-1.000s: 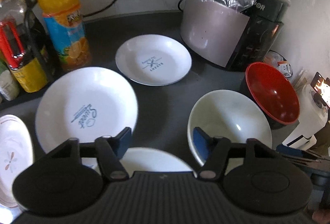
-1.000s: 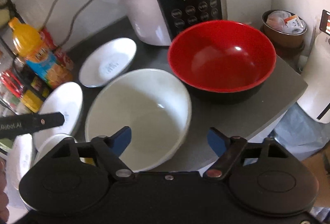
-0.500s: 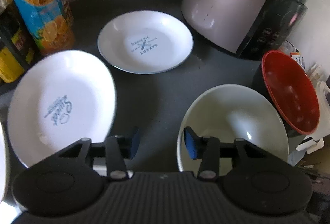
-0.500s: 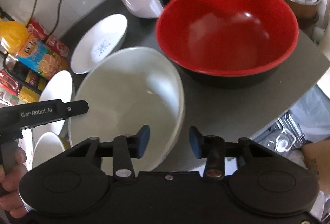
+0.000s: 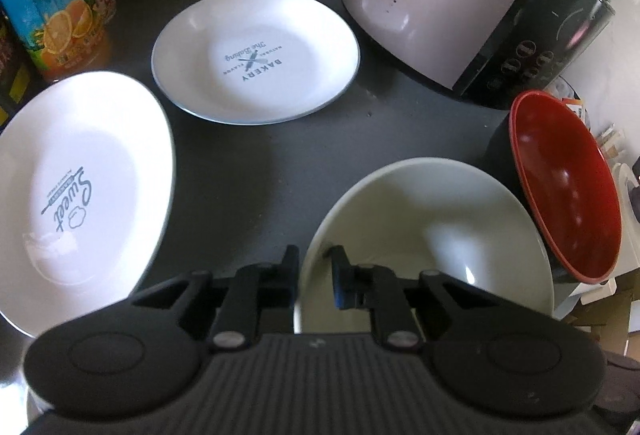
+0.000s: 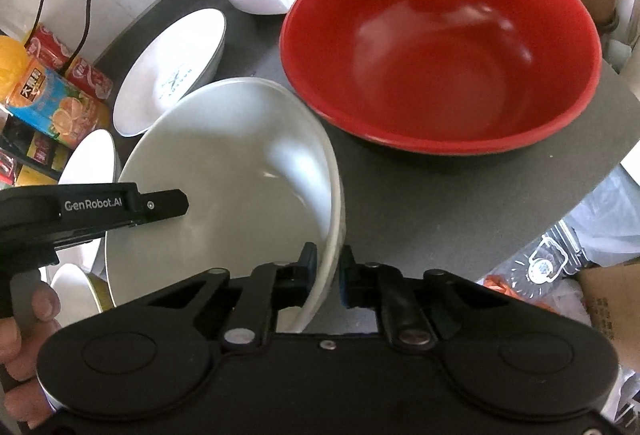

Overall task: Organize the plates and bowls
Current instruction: 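Lift the white bowl with both grippers and carry it over the other white bowl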

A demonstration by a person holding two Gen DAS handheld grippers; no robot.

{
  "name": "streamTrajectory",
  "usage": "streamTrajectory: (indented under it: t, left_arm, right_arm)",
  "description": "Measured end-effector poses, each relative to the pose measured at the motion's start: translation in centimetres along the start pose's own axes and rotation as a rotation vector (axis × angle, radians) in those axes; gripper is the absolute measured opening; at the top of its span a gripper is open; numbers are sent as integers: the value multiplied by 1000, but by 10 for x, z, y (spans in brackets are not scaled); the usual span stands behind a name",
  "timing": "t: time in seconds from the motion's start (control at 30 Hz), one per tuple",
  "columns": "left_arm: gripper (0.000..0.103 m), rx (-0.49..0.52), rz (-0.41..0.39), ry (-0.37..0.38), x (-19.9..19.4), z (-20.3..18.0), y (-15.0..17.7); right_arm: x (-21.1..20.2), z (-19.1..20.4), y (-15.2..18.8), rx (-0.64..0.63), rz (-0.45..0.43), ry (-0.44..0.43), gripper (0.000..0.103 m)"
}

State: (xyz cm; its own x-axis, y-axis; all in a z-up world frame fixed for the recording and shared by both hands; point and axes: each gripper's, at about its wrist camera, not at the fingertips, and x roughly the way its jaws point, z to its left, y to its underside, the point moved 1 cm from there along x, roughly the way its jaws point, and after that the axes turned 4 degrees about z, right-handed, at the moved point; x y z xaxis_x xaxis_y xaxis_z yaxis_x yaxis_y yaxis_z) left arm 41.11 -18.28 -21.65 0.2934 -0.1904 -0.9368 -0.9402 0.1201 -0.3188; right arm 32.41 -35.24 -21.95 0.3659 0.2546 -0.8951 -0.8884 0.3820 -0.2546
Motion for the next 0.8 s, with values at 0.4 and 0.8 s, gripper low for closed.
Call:
streamTrajectory:
  t: [0.4,0.8]
  left_arm:
    - [12,-18,-36,43,-25,5,3]
    - [12,-14,-83,94,-69,13,9]
  right_arm:
    - [-8,6,4,9,-23,-3,10]
    - [-48,23,9,-9,-84,13,10]
